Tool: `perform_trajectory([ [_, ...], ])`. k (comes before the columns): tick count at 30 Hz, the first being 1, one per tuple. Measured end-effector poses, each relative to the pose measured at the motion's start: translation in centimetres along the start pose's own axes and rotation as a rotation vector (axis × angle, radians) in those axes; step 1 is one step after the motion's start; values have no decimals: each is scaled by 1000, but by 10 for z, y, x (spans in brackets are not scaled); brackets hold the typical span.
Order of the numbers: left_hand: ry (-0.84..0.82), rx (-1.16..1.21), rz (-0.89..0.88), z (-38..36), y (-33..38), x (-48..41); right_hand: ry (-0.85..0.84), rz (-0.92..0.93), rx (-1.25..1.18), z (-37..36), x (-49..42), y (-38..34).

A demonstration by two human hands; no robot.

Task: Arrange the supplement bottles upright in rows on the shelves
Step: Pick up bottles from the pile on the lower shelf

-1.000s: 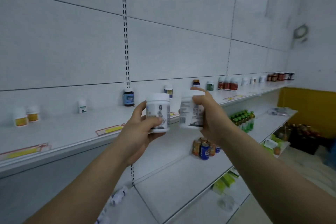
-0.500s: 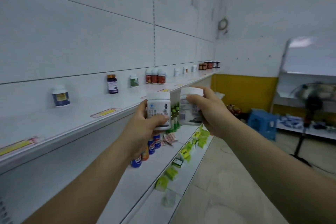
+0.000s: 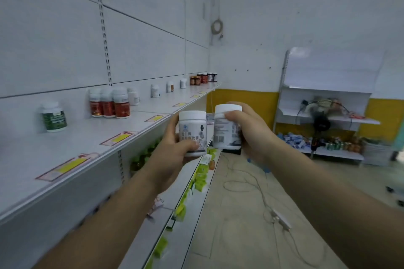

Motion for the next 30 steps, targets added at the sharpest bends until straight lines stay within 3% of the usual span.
perform_trajectory([
  [5, -16, -15, 31, -5, -48, -79, 24, -18, -66, 44, -84, 16],
  [20, 62, -99, -57, -56, -185, -352, -115, -24, 102, 192, -365, 22],
  [30, 104, -189, -67, -21, -280, -537, -81, -33, 117, 230, -580, 65],
])
Point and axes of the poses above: each hand's wrist, its own x-axis away from the middle knuckle, its own z-axis out of the back of the hand, y = z × x, the point moved 3 cm from there along -x, towards the middle knuckle, and after that the axes turned 7 degrees about -z, right-handed, at the moved point
